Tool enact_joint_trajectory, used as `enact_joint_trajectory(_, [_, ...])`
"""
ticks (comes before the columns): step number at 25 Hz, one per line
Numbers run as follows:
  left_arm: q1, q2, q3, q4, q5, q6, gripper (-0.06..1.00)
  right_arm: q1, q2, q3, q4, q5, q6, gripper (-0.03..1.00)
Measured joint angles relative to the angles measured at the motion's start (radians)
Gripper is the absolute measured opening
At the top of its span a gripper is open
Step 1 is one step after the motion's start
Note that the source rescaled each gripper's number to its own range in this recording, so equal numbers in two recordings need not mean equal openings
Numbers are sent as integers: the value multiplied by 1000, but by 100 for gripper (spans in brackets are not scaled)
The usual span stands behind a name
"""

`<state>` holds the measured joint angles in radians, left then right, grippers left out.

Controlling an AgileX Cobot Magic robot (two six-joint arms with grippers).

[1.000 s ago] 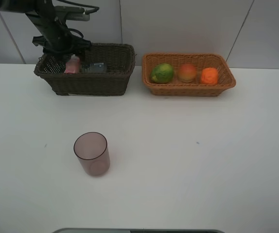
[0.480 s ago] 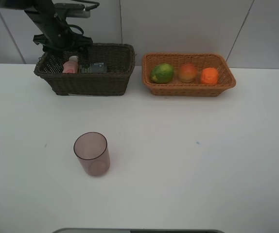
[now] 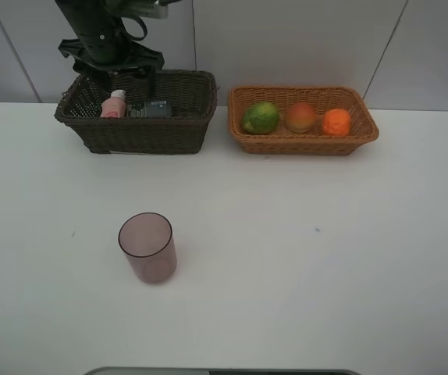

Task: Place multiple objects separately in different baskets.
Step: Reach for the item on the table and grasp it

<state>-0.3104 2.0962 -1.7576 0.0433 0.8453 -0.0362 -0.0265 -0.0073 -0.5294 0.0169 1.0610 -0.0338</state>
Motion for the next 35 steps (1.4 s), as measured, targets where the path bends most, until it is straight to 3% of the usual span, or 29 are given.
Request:
enact_joint_trajectory(4, [-53,-85,92,-3,4,28,100,0,0,0,0,0,0,77])
enact_joint_trajectory(9, [-95,-223,319,-4,0,98,100,0,0,0,0,0,0,77])
enact_joint_trajectory(17, [-98,-473,659,-19,-51,154,100,0,0,0,0,0,0,77])
enact_joint_trajectory(21, [-98,-527,700,-57,-47,176,100,0,0,0,0,0,0,77])
enact_joint_trajectory(24, [-102,-540,701,-129,-22,238,100,0,0,0,0,0,0,77])
enact_joint_trajectory(27, [-147,-541,701,-156,3,294,100,0,0,0,0,0,0,77])
enact_joint_trajectory(32, [-251,-541,701,-138,9,305,100,0,0,0,0,0,0,77])
enact_joint_trajectory(35, [-272,-525,701,-119,30,304,100,0,0,0,0,0,0,77])
